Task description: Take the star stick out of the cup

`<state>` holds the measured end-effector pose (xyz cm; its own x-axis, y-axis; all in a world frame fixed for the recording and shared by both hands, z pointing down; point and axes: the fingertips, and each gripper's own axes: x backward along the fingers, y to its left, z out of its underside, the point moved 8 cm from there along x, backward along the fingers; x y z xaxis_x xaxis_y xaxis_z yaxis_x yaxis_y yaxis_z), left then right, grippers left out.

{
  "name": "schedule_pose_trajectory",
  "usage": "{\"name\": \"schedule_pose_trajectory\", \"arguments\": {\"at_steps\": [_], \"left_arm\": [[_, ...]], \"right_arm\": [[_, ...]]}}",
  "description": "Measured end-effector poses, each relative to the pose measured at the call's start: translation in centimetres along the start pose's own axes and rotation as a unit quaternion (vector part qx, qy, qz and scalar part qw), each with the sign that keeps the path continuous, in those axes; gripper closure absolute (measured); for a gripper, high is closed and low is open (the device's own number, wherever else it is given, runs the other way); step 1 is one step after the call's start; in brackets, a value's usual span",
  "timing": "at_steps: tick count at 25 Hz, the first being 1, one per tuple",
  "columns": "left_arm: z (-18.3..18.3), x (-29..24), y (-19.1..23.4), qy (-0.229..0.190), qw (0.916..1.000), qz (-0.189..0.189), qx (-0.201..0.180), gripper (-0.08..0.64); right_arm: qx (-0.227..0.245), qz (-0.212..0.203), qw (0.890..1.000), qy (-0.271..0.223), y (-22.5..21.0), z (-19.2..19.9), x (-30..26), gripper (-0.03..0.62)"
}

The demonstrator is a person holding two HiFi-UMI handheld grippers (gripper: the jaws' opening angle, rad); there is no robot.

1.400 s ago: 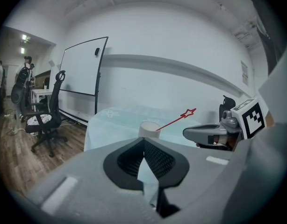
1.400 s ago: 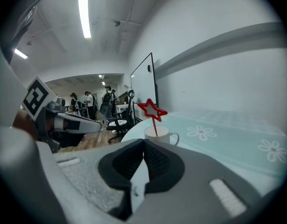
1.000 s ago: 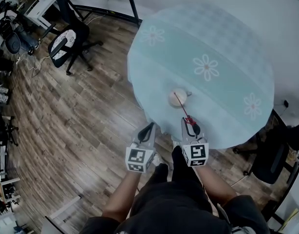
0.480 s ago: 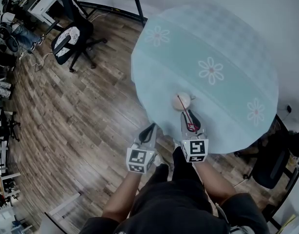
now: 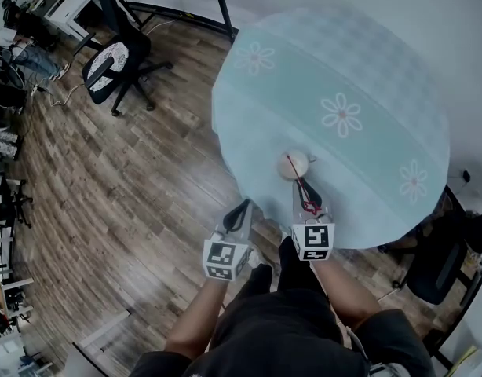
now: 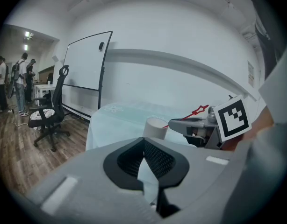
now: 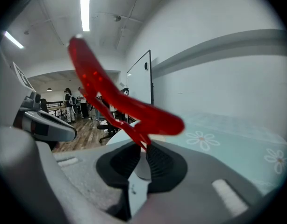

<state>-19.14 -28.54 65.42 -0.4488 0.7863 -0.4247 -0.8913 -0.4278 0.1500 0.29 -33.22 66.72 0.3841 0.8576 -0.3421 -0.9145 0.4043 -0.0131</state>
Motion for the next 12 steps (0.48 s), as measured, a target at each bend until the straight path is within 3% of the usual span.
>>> {"name": "schedule_pose_trajectory", "arguments": {"at_steps": [3, 12], "left_arm": [[0.0, 0.1, 0.0, 0.002, 1.0, 0.0, 0.006, 0.555], [-0.2, 0.8, 0.0, -0.005, 1.0, 0.005, 0.0, 0.555]], "right_arm": [[0.004, 0.012, 1.0, 0.001, 0.1, 0.0, 0.0, 0.569], [0.004, 0.016, 1.0, -0.007, 0.4, -1.0, 0.9, 0.571]]}}
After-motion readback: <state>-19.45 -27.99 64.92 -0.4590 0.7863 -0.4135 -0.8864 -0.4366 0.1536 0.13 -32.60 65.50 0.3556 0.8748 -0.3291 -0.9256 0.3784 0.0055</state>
